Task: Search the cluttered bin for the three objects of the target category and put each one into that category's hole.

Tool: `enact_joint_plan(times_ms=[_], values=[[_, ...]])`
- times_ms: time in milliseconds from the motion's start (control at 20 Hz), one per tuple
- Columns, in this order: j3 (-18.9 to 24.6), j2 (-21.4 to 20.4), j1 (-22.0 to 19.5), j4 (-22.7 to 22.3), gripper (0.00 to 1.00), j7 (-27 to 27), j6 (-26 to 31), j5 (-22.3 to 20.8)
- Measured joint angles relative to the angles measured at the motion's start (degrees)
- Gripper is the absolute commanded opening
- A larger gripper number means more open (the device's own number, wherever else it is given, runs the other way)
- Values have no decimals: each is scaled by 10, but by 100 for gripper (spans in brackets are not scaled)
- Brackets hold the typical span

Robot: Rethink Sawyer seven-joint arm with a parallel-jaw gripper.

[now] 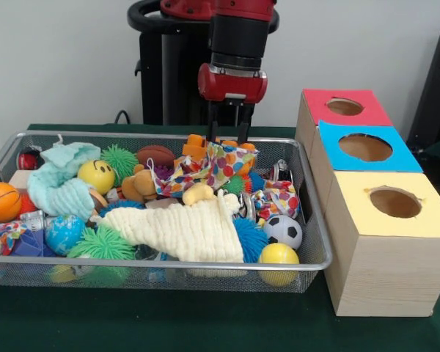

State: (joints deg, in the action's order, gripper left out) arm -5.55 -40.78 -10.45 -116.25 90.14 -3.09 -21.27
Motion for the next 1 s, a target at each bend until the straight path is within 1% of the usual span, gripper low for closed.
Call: enact_joint_plan(times_ms=[350,700,900,1000], values=[[-28,2,13,0,100,0,-1,0],[-45,2,20,0,100,0,-9,-2],[-45,2,19,0,100,0,-31,-5],[-43,2,15,0,100,0,-51,-10]])
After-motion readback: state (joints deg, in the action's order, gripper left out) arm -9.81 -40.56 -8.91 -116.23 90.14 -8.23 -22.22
